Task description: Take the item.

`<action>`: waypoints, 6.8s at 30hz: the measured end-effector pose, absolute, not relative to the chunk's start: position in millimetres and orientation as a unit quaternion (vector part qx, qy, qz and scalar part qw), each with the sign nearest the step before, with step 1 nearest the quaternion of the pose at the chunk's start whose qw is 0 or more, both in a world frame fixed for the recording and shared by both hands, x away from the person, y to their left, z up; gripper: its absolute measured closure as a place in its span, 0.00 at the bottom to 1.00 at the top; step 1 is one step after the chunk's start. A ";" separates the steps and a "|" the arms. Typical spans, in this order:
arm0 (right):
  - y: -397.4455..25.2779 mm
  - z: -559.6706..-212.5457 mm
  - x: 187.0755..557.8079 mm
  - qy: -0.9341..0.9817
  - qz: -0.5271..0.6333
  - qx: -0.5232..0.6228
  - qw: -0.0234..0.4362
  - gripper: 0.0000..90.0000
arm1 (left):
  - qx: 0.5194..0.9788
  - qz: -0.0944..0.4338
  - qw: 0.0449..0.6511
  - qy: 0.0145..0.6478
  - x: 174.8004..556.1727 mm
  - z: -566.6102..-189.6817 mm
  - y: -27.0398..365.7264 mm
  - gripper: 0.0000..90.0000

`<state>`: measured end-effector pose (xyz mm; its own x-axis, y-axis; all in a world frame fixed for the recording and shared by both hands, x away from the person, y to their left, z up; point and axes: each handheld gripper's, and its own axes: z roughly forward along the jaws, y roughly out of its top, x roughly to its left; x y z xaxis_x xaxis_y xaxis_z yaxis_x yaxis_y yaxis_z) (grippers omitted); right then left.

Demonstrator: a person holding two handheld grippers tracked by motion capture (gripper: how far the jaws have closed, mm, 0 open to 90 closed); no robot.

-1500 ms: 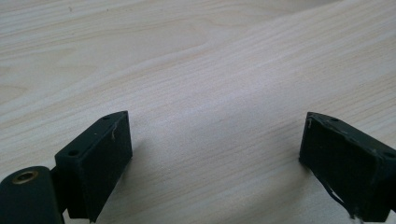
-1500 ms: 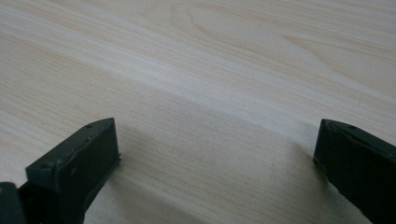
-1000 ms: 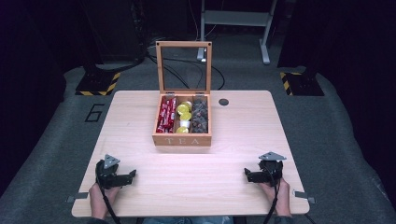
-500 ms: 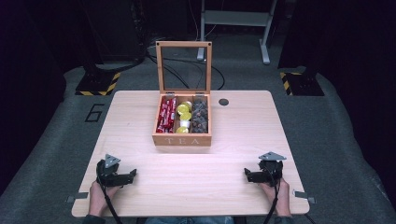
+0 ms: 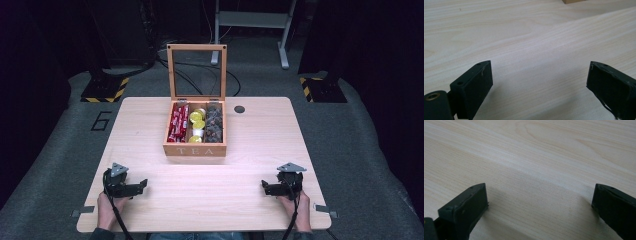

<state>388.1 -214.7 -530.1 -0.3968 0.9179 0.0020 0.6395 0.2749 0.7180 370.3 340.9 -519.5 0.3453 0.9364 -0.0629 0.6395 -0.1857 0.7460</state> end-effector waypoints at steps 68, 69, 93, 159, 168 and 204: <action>-214.4 -530.1 388.0 0.774 0.328 0.498 0.211 0.00 | 0.768 0.228 0.400 0.444 486.9 -420.2 267.8 0.08; -214.8 -530.0 388.1 0.776 0.327 0.496 0.212 0.00 | 0.770 0.228 0.399 0.442 489.4 -419.9 265.5 0.08; -214.8 -530.0 388.0 0.776 0.327 0.496 0.211 0.00 | 0.792 0.219 0.357 0.445 532.0 -433.2 233.0 0.45; -213.9 -530.0 387.7 0.781 0.329 0.489 0.209 0.00 | 0.771 0.245 0.310 0.499 549.6 -441.2 223.3 0.94; -213.8 -530.0 387.6 0.780 0.329 0.489 0.209 0.00 | 0.768 0.246 0.323 0.496 544.7 -433.3 232.2 0.94; -213.8 -530.0 387.5 0.780 0.329 0.490 0.209 0.00 | 0.750 0.271 0.369 0.478 519.2 -397.6 257.6 0.94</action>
<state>387.5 -213.8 -530.0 -0.4320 0.9018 -0.0041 0.6270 0.3036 0.7174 519.2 257.6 -397.6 0.3965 0.9165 0.0535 0.5167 -0.2710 0.8122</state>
